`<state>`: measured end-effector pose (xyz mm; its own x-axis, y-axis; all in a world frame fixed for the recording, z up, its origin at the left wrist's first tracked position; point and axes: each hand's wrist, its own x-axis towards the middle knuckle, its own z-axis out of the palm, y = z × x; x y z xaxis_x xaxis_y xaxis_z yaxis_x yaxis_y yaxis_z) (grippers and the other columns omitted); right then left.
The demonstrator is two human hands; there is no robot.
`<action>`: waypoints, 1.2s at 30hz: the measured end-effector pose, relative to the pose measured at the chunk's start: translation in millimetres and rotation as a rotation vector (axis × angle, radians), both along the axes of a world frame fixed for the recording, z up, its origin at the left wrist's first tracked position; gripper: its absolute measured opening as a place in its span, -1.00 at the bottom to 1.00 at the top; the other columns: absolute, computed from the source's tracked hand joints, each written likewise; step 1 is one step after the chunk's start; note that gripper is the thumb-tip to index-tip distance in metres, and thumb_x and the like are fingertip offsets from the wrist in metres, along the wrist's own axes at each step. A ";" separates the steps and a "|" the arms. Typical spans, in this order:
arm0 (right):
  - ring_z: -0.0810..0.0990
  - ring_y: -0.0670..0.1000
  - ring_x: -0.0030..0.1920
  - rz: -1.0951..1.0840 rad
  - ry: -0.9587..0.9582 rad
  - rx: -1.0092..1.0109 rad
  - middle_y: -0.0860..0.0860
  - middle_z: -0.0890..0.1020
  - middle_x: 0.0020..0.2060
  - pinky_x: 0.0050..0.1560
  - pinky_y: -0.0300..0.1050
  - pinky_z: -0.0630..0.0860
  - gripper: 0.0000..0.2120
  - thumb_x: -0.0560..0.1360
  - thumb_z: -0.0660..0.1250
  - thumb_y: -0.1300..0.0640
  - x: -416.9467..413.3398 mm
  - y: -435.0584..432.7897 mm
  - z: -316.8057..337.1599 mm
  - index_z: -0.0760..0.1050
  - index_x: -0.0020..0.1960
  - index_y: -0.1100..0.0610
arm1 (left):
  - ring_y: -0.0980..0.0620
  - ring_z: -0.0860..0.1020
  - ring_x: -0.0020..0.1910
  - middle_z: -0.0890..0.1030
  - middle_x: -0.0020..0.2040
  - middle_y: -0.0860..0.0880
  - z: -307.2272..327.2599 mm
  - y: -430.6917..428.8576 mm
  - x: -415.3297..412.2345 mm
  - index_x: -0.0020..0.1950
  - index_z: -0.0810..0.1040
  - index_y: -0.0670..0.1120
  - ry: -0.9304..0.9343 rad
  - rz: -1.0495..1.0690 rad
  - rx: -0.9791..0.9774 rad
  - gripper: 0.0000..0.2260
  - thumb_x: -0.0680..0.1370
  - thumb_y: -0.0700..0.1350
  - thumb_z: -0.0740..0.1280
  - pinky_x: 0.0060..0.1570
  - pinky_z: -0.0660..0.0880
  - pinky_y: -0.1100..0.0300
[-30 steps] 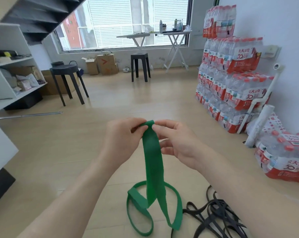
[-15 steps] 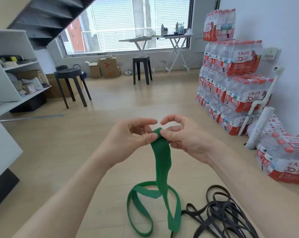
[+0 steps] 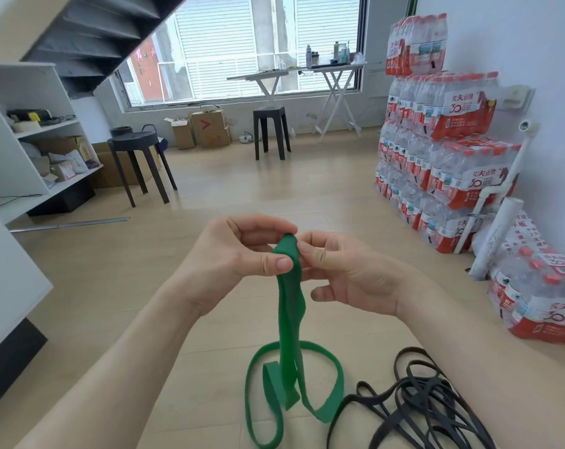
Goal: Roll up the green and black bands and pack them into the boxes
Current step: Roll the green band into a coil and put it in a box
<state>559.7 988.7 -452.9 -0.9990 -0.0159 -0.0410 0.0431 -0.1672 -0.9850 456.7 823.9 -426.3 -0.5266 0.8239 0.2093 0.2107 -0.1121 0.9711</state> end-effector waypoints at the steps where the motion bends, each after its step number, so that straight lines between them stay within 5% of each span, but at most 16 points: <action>1: 0.58 -0.02 -0.09 -0.003 0.008 0.021 0.01 0.64 -0.13 -0.24 -0.20 0.44 -0.77 0.46 0.36 -0.01 -0.3 -1.0 0.9 0.47 0.02 0.10 | -0.12 0.65 -0.15 0.70 -0.12 -0.13 0.7 -0.6 -0.5 -0.10 0.70 -0.06 -0.003 0.009 0.000 -0.66 0.17 -0.31 0.52 -0.17 0.60 0.13; 5: 0.59 0.01 -0.22 -0.171 0.062 -0.043 0.06 0.66 -0.24 -0.27 -0.19 0.45 -0.83 0.39 0.47 0.10 -4.3 -9.5 0.8 0.48 -0.15 0.10 | -0.07 0.65 -0.11 0.70 -0.07 -0.14 -0.9 -1.9 -4.1 -0.05 0.69 -0.08 -0.002 0.039 -0.023 -0.69 0.24 -0.29 0.47 -0.12 0.58 0.17; 9: 0.63 -0.01 -0.25 -0.389 0.100 0.006 0.07 0.67 -0.28 -0.33 -0.24 0.46 -0.87 0.46 0.43 0.20 -7.7 -15.3 -5.2 0.49 -0.20 0.10 | -0.07 0.63 0.02 0.69 -0.01 -0.10 -2.5 -1.2 -2.2 0.12 0.64 0.01 0.050 0.073 -0.147 -0.63 0.32 -0.14 0.51 0.13 0.48 0.07; 12: 0.64 -0.01 -0.24 -0.481 0.130 0.115 0.08 0.65 -0.31 -0.32 -0.23 0.49 -0.89 0.45 0.45 0.21 -9.0 -19.3 -4.1 0.51 -0.17 0.14 | 0.05 0.65 -0.10 0.70 -0.08 -0.02 -1.5 2.4 2.9 0.11 0.63 0.04 0.196 0.199 -0.198 -0.67 0.38 -0.19 0.52 0.04 0.55 0.12; 14: 0.66 0.00 -0.24 -0.499 0.133 0.148 0.13 0.65 -0.29 -0.31 -0.23 0.53 -0.89 0.45 0.45 0.22 -10.0 -22.4 -3.6 0.52 -0.19 0.16 | 0.12 0.64 -0.20 0.70 -0.18 0.00 -3.0 5.7 5.9 0.06 0.66 0.03 0.360 0.302 -0.200 -0.69 0.41 -0.31 0.45 -0.06 0.59 0.18; 17: 0.66 0.03 -0.22 -0.464 0.094 0.085 0.17 0.62 -0.24 -0.27 -0.17 0.58 -0.90 0.45 0.44 0.20 -10.6 -25.0 -3.6 0.54 -0.16 0.22 | 0.35 0.57 -0.13 0.63 -0.10 0.23 -3.0 8.3 10.5 0.03 0.68 0.00 0.651 0.354 -0.173 -0.63 0.37 -0.41 0.39 -0.02 0.49 0.42; 19: 0.64 0.04 -0.21 -0.450 0.084 0.015 0.18 0.60 -0.22 -0.24 -0.16 0.59 -0.83 0.44 0.46 0.18 -10.6 -24.3 -3.0 0.56 -0.08 0.28 | 0.43 0.51 -0.12 0.61 -0.06 0.20 -2.9 9.5 10.4 0.05 0.68 -0.02 0.791 0.363 -0.156 -0.61 0.36 -0.41 0.38 -0.01 0.43 0.50; 28: 0.68 0.00 -0.22 -0.383 0.090 -0.064 0.06 0.63 -0.28 -0.23 -0.21 0.57 -0.70 0.23 0.50 0.09 -9.1 -20.2 -0.3 0.56 -0.16 0.24 | 0.40 0.43 -0.12 0.55 -0.08 0.26 -6.6 11.6 8.5 0.17 0.62 0.01 1.040 0.353 -0.079 -0.49 0.31 -0.42 0.38 -0.06 0.37 0.49; 33: 0.67 0.01 -0.23 -0.369 0.078 -0.075 0.06 0.62 -0.30 -0.23 -0.25 0.57 -0.78 0.23 0.50 0.16 -8.4 -15.3 -0.4 0.56 -0.20 0.23 | 0.36 0.40 -0.10 0.50 -0.05 0.24 -7.4 11.3 9.5 0.34 0.45 0.11 1.038 0.281 -0.114 -0.42 0.39 -0.34 0.35 -0.08 0.33 0.51; 36: 0.65 -0.03 -0.27 -0.337 0.089 -0.037 0.04 0.63 -0.30 -0.26 -0.26 0.54 -0.83 0.23 0.50 0.16 -5.1 -10.9 -0.2 0.56 -0.24 0.19 | 0.15 0.49 -0.18 0.57 -0.04 0.19 -1.9 8.7 9.0 0.21 0.52 0.14 0.756 0.223 -0.169 -0.44 0.36 -0.37 0.45 -0.12 0.47 0.36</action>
<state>554.6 977.8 -453.2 -0.9482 0.3152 0.0409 -0.1062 -0.1930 -0.9754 465.7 832.6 -428.2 -0.4481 0.7684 0.4569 0.8178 0.1458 0.5568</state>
